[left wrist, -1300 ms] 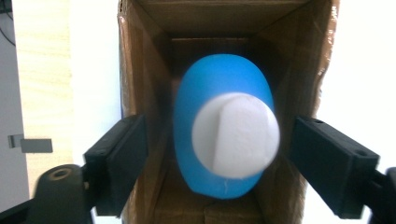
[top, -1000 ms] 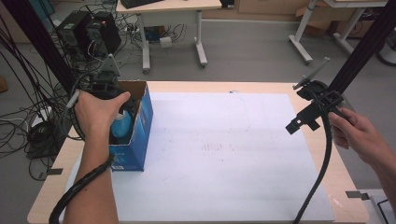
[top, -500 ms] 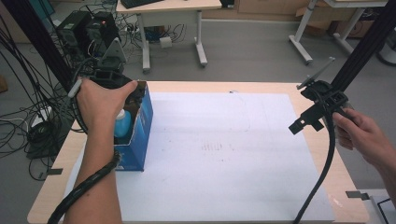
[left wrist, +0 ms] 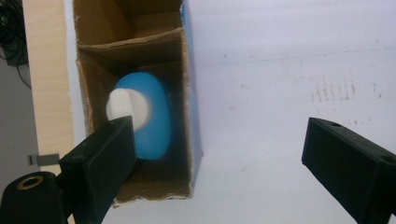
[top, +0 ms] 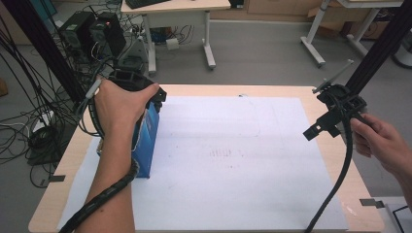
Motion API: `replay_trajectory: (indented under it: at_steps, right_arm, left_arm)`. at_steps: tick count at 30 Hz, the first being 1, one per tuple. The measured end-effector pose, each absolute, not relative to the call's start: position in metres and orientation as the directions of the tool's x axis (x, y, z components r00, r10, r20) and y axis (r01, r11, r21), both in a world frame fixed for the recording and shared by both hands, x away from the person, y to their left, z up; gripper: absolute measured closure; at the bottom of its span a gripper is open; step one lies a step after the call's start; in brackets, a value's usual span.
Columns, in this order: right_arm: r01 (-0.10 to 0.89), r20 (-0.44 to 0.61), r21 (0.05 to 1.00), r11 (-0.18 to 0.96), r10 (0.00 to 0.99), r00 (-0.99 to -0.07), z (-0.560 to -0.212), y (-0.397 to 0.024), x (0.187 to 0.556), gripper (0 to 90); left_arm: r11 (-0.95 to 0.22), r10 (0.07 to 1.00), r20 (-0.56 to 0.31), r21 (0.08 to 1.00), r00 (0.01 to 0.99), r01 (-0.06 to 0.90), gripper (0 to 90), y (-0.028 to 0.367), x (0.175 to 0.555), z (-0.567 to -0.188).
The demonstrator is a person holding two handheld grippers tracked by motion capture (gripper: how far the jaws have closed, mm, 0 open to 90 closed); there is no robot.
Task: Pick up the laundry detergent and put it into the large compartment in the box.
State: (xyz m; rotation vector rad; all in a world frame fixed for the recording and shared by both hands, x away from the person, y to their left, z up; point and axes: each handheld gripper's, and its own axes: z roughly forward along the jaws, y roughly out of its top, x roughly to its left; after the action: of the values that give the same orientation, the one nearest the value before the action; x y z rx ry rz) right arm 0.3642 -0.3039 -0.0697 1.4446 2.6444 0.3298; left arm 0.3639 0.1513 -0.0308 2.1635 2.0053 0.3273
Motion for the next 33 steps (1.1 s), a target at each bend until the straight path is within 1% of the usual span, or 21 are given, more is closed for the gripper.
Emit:
replay_trajectory:
  at_steps: [16,33]
  right_arm:
    - [0.82,0.01,0.24,0.52,0.843,-0.538,-0.07,-0.307,0.365,3.7]
    - [0.823,0.009,0.236,0.516,0.846,-0.533,-0.072,-0.307,0.367,3.7]
  left_arm:
    - [-0.157,0.988,0.035,0.269,0.153,0.95,9.8,0.121,0.37,-0.035]
    - [-0.183,0.983,0.024,0.257,0.183,0.949,9.6,0.111,0.379,-0.042]
